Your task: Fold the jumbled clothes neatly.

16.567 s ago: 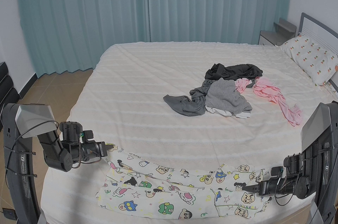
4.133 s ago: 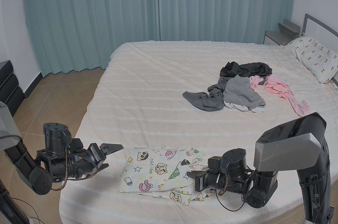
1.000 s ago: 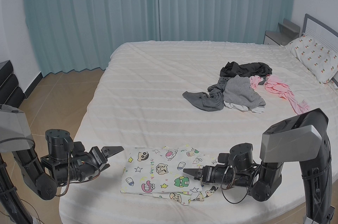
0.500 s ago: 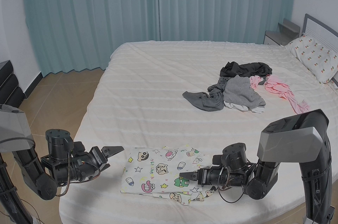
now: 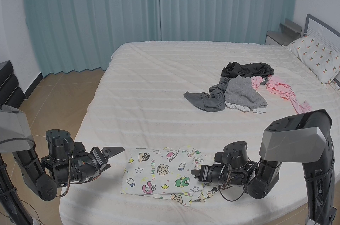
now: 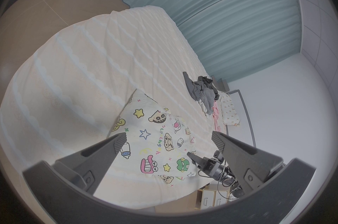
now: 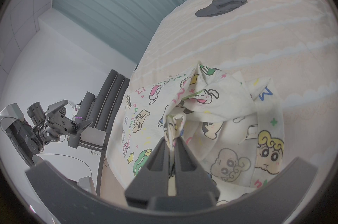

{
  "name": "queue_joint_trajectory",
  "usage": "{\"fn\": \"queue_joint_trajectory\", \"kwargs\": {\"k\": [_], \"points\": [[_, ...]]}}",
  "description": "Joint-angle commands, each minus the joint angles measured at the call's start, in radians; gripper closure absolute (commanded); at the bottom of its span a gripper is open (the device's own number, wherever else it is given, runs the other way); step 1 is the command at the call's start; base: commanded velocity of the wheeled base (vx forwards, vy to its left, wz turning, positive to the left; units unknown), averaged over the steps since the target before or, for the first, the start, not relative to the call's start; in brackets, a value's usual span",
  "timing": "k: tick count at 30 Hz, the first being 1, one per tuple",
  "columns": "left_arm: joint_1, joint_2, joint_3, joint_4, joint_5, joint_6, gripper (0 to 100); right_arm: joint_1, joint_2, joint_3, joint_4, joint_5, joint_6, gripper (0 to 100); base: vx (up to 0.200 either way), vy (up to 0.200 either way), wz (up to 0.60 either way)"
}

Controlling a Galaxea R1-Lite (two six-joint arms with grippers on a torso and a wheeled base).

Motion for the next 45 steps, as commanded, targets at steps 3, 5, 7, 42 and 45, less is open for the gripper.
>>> {"fn": "queue_joint_trajectory", "kwargs": {"k": [3, 5, 7, 42, 45], "points": [[-0.002, 0.001, 0.002, 0.000, 0.000, 0.000, 0, 0.002, -0.072, 0.078, -0.024, -0.002, -0.001, 100, 0.000, 0.000, 0.00], [-0.002, 0.000, 0.002, 0.000, 0.000, 0.001, 0, 0.000, -0.101, 0.120, -0.073, -0.008, -0.007, 100, 0.000, 0.000, 0.00], [-0.002, 0.000, 0.002, 0.000, 0.000, 0.000, 0, 0.000, -0.121, 0.146, -0.113, -0.017, -0.010, 100, 0.000, 0.000, 0.00], [-0.002, 0.000, 0.002, 0.000, 0.000, 0.001, 0, -0.067, -0.082, 0.391, -0.351, -0.045, -0.045, 100, 0.000, 0.000, 0.00], [-0.002, 0.001, 0.002, 0.000, 0.000, 0.001, 0, -0.067, -0.053, 0.393, -0.351, -0.045, -0.045, 0, 0.000, 0.000, 0.00]]}}
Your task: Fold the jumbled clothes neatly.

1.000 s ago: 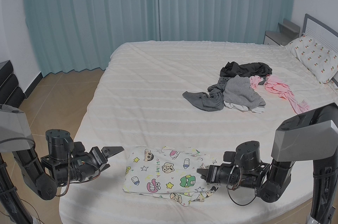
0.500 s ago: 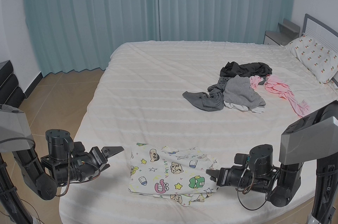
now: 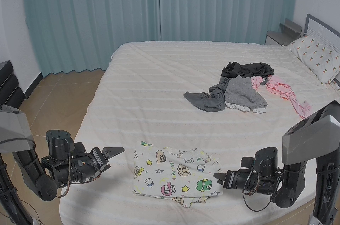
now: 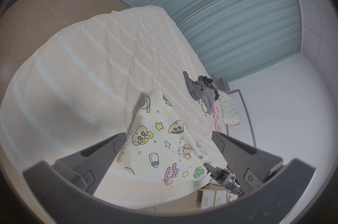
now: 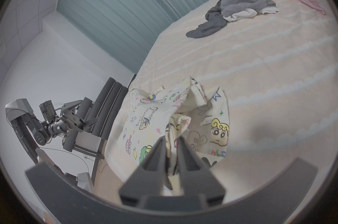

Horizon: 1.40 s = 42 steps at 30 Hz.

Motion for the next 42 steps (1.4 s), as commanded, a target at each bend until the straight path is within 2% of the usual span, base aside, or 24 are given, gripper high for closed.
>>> {"fn": "queue_joint_trajectory", "kwargs": {"k": [1, 5, 13, 21, 24, 27, 31, 38, 42], "points": [[0.000, 0.000, 0.000, 0.000, 0.000, 0.000, 0, 0.000, 0.046, 0.003, -0.007, 0.000, -0.001, 0, 0.000, 0.000, 0.00], [0.000, 0.001, -0.001, 0.000, 0.000, 0.000, 0, -0.003, 0.049, -0.002, -0.007, 0.000, -0.001, 0, 0.000, 0.000, 0.00], [0.000, 0.006, -0.001, 0.000, 0.000, 0.000, 0, -0.069, 0.036, -0.181, 0.014, 0.003, -0.004, 0, 0.000, 0.000, 0.00], [0.000, 0.017, -0.003, -0.002, 0.002, 0.000, 0, -0.088, 0.090, -0.421, 0.237, 0.015, 0.009, 0, 0.000, 0.000, 0.00], [0.000, 0.017, -0.004, -0.002, 0.002, 0.000, 0, -0.077, 0.099, -0.408, 0.240, 0.033, 0.015, 0, 0.000, 0.000, 0.00], [0.000, 0.024, -0.006, -0.002, 0.005, 0.000, 0, -0.076, 0.090, -0.384, 0.237, 0.093, 0.088, 0, 0.000, 0.000, 0.00], [0.000, 0.026, -0.004, -0.002, 0.005, 0.000, 0, -0.076, 0.087, -0.379, 0.248, 0.138, 0.150, 0, 0.000, 0.000, 0.00], [0.000, 0.029, -0.006, -0.002, 0.006, 0.001, 0, -0.063, 0.072, -0.364, 0.258, 0.153, 0.150, 0, 0.000, 0.000, 0.00], [0.000, 0.029, -0.006, -0.002, 0.006, 0.003, 0, -0.049, 0.047, -0.376, 0.329, 0.161, 0.149, 0, 0.000, 0.000, 0.00]]}}
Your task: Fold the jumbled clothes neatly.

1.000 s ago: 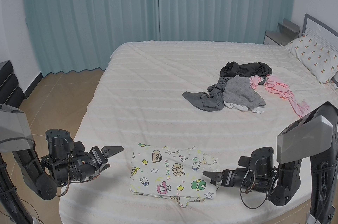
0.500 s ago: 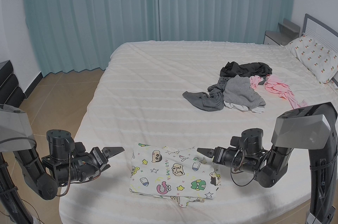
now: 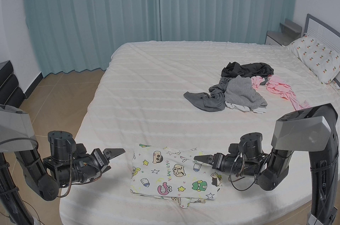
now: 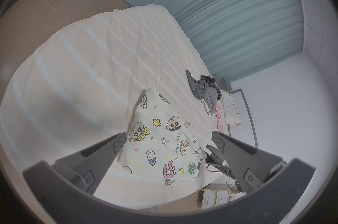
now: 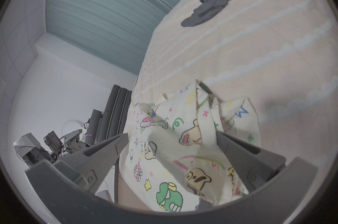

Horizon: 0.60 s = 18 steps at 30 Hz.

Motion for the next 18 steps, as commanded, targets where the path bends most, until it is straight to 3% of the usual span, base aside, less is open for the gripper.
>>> {"fn": "queue_joint_trajectory", "kwargs": {"k": [1, 2, 18], "points": [[0.000, 0.002, -0.001, 0.000, 0.000, 0.001, 0, 0.014, -0.032, -0.019, 0.056, 0.007, -0.002, 0, 0.000, 0.000, 0.00], [0.000, 0.002, -0.001, 0.000, 0.000, 0.001, 0, 0.014, -0.041, -0.032, 0.084, 0.009, 0.000, 100, 0.000, 0.000, 0.00], [0.000, 0.004, 0.001, 0.000, 0.000, 0.001, 0, -0.016, -0.049, -0.039, 0.082, -0.004, 0.004, 100, 0.000, 0.000, 0.00]]}}
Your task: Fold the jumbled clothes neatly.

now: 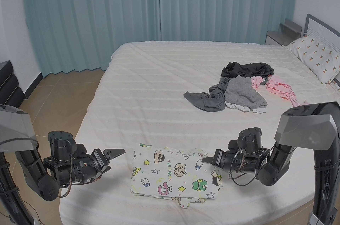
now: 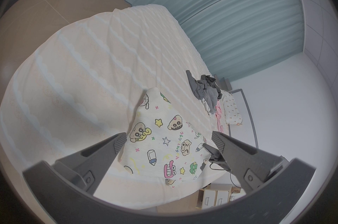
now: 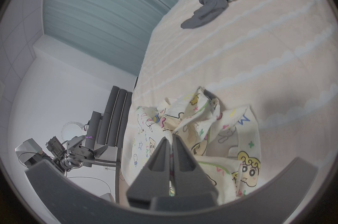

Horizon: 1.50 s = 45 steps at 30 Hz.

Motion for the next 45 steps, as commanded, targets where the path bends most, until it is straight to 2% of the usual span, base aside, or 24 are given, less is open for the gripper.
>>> {"fn": "queue_joint_trajectory", "kwargs": {"k": [1, 2, 5, 12, 13, 14, 17, 22, 25, 27, 29, 30, 32, 38, 40, 45], "points": [[0.000, 0.001, 0.001, -0.001, 0.000, 0.000, 0, -0.007, -0.005, 0.008, -0.007, -0.002, -0.001, 100, 0.000, 0.000, 0.00], [-0.001, 0.006, 0.002, -0.001, 0.000, 0.000, 0, -0.012, -0.002, 0.035, -0.089, -0.042, -0.004, 100, 0.000, 0.000, 0.00], [-0.006, 0.018, -0.001, -0.002, 0.001, 0.001, 0, -0.012, 0.004, 0.069, -0.133, -0.075, -0.021, 100, 0.000, 0.000, 0.00], [-0.015, 0.072, -0.001, -0.073, 0.037, 0.003, 0, -0.032, 0.024, 0.075, -0.130, -0.079, -0.060, 100, 0.000, 0.000, 0.00], [-0.021, 0.100, 0.001, -0.114, 0.047, 0.003, 0, -0.038, 0.029, 0.080, -0.125, -0.079, -0.067, 100, 0.000, 0.000, 0.00], [-0.021, 0.101, 0.001, -0.117, 0.047, 0.003, 0, -0.040, 0.029, 0.080, -0.125, -0.079, -0.067, 0, 0.000, 0.000, 0.00], [-0.026, 0.126, -0.007, -0.162, 0.046, 0.001, 0, -0.055, 0.035, 0.075, -0.096, -0.081, -0.084, 0, 0.000, 0.000, 0.00], [-0.038, 0.155, -0.051, -0.163, 0.047, 0.007, 0, -0.075, 0.050, 0.069, -0.090, -0.081, -0.088, 0, 0.000, 0.000, 0.00], [-0.032, 0.173, -0.106, -0.148, 0.038, 0.086, 0, -0.064, 0.018, 0.072, -0.084, -0.081, -0.105, 0, 0.000, 0.000, 0.00], [-0.038, 0.224, -0.145, -0.128, 0.034, 0.175, 0, -0.044, -0.001, 0.089, -0.067, -0.079, -0.122, 0, 0.000, 0.000, 0.00], [-0.038, 0.228, -0.146, -0.126, 0.034, 0.184, 0, -0.043, -0.002, 0.091, -0.066, -0.079, -0.125, 0, 0.000, 0.000, 0.00], [-0.034, 0.287, -0.194, -0.093, 0.024, 0.310, 0, -0.038, -0.002, 0.112, -0.041, -0.081, -0.154, 0, 0.000, 0.000, 0.00], [-0.035, 0.305, -0.231, -0.053, 0.000, 0.357, 0, -0.043, 0.021, 0.124, -0.038, -0.079, -0.183, 0, 0.000, 0.000, 0.00], [-0.046, 0.307, -0.344, 0.137, -0.028, 0.395, 0, -0.044, 0.076, 0.114, -0.035, -0.081, -0.226, 0, 0.000, 0.000, 0.00], [-0.049, 0.319, -0.401, 0.229, -0.032, 0.414, 0, -0.046, 0.079, 0.118, -0.032, -0.091, -0.265, 0, 0.000, 0.000, 0.00], [-0.049, 0.373, -0.427, 0.243, -0.031, 0.503, 0, -0.027, 0.093, 0.111, -0.020, -0.148, -0.283, 0, 0.000, 0.000, 0.00]]}}
